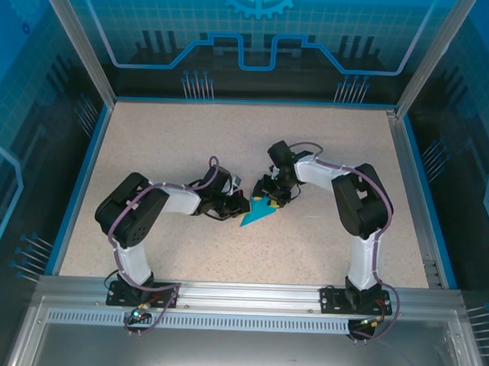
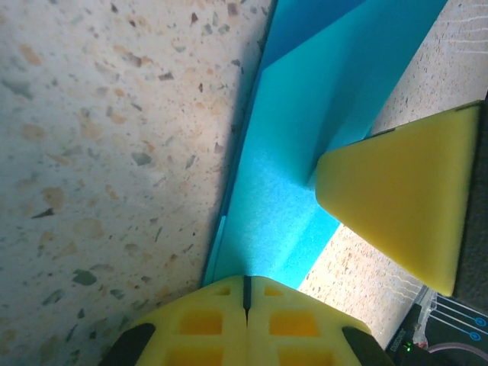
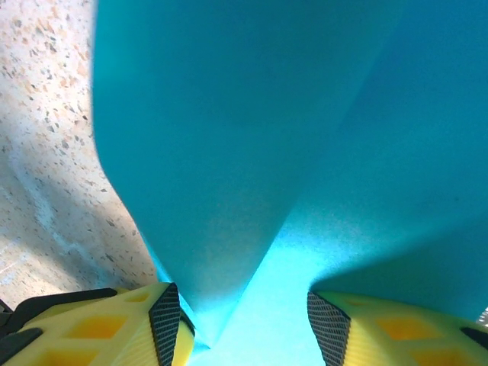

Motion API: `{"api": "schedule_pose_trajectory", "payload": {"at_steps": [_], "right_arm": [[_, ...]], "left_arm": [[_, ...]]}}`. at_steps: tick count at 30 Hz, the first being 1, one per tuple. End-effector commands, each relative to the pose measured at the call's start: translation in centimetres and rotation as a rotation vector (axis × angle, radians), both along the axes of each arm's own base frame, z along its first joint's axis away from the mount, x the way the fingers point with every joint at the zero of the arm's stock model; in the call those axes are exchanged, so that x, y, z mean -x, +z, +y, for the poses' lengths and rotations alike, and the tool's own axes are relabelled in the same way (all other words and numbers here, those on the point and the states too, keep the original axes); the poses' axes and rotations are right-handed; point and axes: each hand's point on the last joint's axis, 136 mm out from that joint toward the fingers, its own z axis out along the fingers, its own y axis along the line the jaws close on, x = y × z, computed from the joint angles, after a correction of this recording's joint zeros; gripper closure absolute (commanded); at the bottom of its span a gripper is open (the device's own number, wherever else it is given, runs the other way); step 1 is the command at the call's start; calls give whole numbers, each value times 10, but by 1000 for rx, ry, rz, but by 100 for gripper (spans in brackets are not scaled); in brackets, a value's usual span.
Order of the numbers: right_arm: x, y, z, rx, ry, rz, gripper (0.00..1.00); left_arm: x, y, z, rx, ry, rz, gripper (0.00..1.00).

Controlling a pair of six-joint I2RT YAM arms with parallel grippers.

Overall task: Fold a paper plane with a square sheet of paper (pick it up from the middle)
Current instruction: Fourth fold the wing at the center of the table.

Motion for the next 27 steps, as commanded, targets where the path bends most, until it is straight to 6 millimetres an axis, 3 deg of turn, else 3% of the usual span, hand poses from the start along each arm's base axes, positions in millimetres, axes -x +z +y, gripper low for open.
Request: {"api": "schedule_pose_trajectory", "payload": {"at_steps": [1, 13, 27], "right_arm": [[34, -64, -33, 153, -11, 136, 47], [41, -74, -45, 204, -30, 183, 60], [41, -80, -42, 210, 6, 217, 57]], "left_arm": [[-3, -6, 3, -29, 8, 19, 97], [-4, -1, 2, -26, 1, 14, 96], [0, -8, 8, -64, 13, 37, 96]]}}
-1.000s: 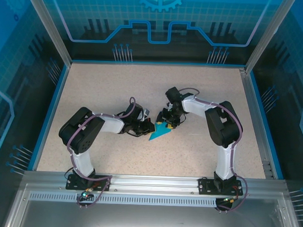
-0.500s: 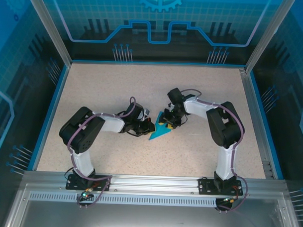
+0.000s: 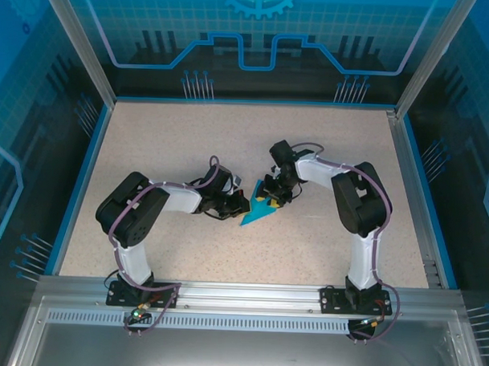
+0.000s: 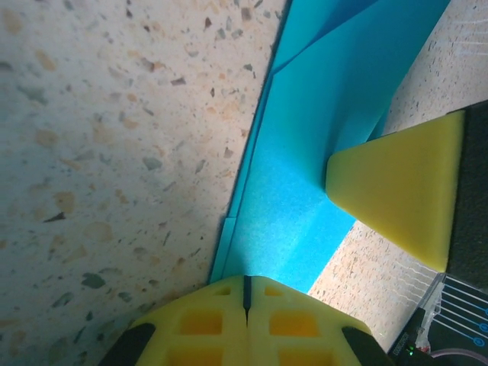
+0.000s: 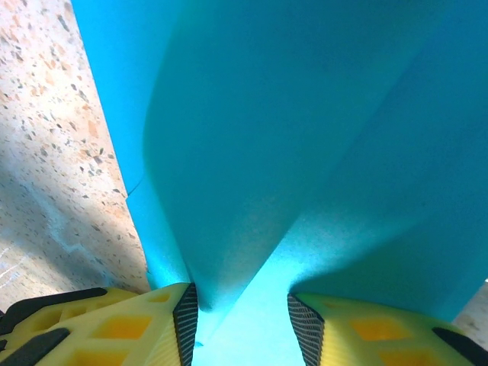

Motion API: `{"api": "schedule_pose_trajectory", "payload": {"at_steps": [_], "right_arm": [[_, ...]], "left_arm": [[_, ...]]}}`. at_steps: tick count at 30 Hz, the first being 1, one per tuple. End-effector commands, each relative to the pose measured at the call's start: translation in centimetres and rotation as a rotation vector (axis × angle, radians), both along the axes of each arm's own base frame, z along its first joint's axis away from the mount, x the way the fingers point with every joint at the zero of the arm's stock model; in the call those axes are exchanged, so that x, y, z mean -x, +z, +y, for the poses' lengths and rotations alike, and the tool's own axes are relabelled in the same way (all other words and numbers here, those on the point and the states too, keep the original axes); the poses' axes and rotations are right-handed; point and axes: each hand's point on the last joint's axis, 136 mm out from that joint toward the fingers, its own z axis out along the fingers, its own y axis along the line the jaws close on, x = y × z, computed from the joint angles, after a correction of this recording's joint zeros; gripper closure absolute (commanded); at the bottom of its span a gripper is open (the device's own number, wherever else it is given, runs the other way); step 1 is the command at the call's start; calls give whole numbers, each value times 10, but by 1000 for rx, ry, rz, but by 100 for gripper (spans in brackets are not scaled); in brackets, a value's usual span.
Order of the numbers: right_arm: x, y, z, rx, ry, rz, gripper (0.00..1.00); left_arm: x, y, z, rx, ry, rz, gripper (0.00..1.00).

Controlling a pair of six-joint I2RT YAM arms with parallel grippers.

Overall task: Fold a paper plane with a square sheet of paper (pick it up from the middle)
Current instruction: Fourth fold the wing at the center of the table.

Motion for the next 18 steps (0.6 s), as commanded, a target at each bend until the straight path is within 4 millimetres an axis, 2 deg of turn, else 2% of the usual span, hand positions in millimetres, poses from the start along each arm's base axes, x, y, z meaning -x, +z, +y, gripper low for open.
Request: {"api": "schedule_pose_trajectory", "payload": {"at_steps": [1, 12, 18], "right_arm": [[40, -75, -37, 200, 24, 165, 57], [44, -81, -38, 207, 13, 199, 58], [44, -81, -37, 205, 14, 201, 58]], "left_arm": [[0, -6, 7, -44, 8, 17, 96], [-3, 1, 2, -25, -8, 7, 95], [-13, 11, -6, -1, -14, -21, 94]]}}
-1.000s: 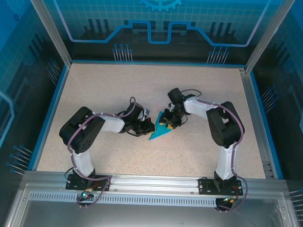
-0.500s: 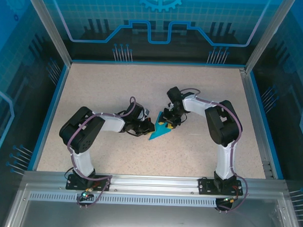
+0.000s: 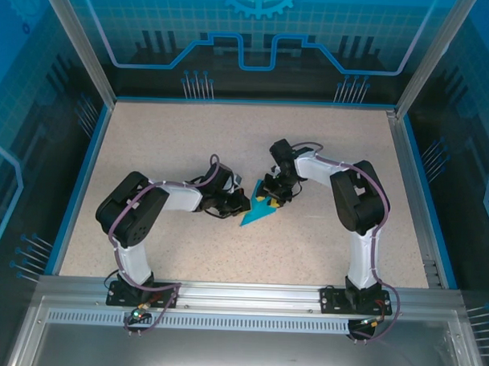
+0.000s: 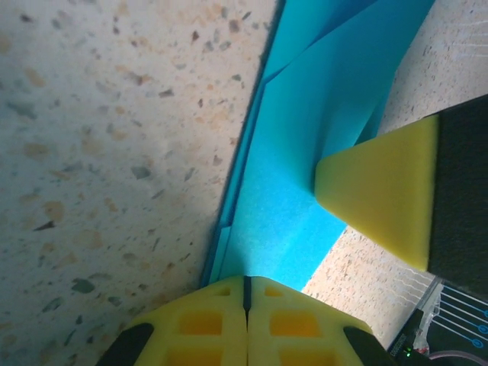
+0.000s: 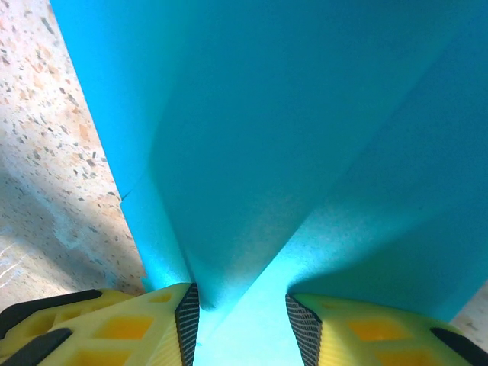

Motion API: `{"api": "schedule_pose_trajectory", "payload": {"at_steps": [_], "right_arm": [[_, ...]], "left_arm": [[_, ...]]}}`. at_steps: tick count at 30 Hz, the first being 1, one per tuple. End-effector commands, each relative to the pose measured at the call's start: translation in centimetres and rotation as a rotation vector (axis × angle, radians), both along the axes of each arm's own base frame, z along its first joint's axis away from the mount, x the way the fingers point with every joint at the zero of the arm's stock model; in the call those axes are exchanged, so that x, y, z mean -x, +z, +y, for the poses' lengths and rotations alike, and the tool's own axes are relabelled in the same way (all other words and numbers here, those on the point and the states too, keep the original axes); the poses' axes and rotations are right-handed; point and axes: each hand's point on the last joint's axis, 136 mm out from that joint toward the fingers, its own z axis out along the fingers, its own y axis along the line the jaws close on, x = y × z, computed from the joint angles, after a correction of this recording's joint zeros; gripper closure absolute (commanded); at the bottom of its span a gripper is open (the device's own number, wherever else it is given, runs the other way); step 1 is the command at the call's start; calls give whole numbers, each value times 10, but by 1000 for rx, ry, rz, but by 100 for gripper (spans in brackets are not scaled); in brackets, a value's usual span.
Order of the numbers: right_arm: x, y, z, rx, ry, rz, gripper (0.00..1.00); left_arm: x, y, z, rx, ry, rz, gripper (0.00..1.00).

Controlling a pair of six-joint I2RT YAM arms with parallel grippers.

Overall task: Fold a paper plane with a square sheet of paper (pick it up from the middle)
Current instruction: Fourth fold the wing at the center of the table.

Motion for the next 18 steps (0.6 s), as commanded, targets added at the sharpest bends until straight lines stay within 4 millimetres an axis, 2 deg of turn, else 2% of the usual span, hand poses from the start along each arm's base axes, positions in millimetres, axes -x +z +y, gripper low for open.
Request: {"api": "schedule_pose_trajectory", "payload": {"at_steps": [1, 9, 18], "right_arm": [[41, -79, -36, 202, 22, 158, 58], [42, -80, -36, 200, 21, 164, 58], [44, -83, -37, 209, 14, 174, 58]], "left_arm": [[-10, 7, -4, 1, -14, -26, 93], [-24, 10, -10, 2, -9, -42, 93], [-23, -1, -5, -47, -7, -20, 93]]}}
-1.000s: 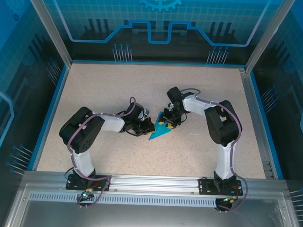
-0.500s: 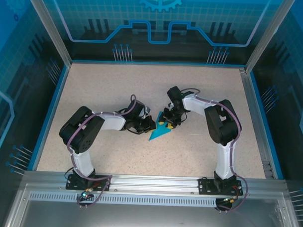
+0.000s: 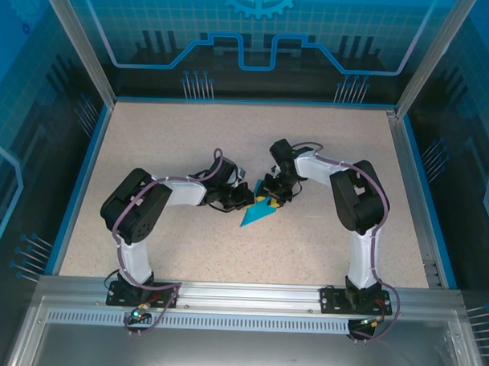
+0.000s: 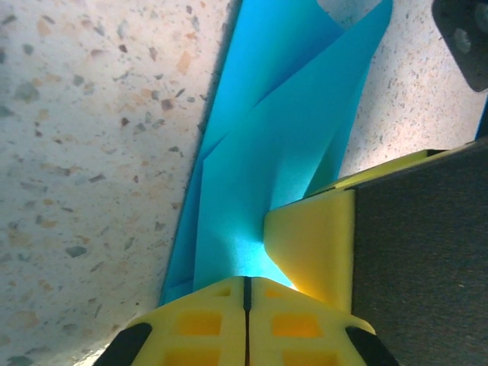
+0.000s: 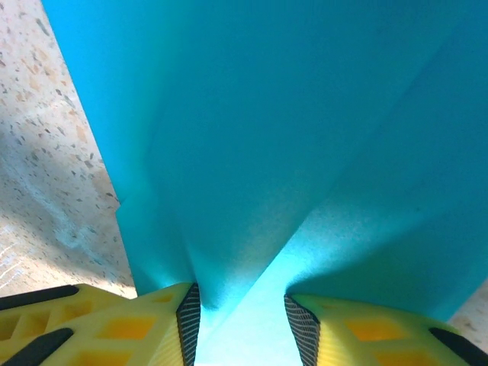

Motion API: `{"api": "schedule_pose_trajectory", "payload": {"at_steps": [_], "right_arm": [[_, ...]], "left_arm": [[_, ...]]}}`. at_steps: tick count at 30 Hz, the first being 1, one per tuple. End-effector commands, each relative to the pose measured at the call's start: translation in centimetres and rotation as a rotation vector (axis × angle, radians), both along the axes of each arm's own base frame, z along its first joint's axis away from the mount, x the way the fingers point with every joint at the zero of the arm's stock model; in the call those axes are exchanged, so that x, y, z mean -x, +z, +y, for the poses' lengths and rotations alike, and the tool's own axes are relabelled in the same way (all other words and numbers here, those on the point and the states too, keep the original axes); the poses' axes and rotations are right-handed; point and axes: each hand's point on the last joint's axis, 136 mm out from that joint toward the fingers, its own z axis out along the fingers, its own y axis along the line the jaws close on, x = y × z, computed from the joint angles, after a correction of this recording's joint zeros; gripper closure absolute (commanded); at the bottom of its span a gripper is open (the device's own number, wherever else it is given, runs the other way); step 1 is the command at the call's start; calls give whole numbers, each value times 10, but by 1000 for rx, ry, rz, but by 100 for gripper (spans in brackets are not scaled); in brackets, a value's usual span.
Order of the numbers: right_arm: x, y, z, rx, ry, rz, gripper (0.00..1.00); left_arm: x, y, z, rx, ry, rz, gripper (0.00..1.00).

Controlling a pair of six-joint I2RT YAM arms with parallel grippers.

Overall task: Fold a paper plane with a square sheet of paper (pick it up from the middle)
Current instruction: Fourth fold the wing at the center of the table.

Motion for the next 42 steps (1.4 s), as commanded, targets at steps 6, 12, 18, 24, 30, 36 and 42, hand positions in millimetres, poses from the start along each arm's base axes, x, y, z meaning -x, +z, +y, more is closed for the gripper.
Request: {"api": "schedule_pose_trajectory", "payload": {"at_steps": [6, 12, 18, 24, 30, 36, 42], "right_arm": [[45, -82, -39, 217, 18, 167, 59], [45, -83, -38, 217, 20, 169, 60], [46, -85, -39, 221, 27, 174, 59], [48, -88, -41, 230, 24, 182, 58], [48, -89, -42, 238, 25, 189, 56], [50, -91, -43, 245, 20, 194, 57], [48, -88, -40, 232, 19, 188, 57]], "left_arm": [[-6, -13, 6, -67, -3, 3, 94], [-6, -16, 9, -83, 2, 8, 95], [-5, -13, 11, -93, 5, 2, 95], [-4, -10, 12, -96, 5, -5, 95], [-4, -11, 13, -103, 5, -7, 95], [-3, -14, 14, -107, 5, -1, 95], [-1, -20, 15, -117, -2, 16, 96]]}}
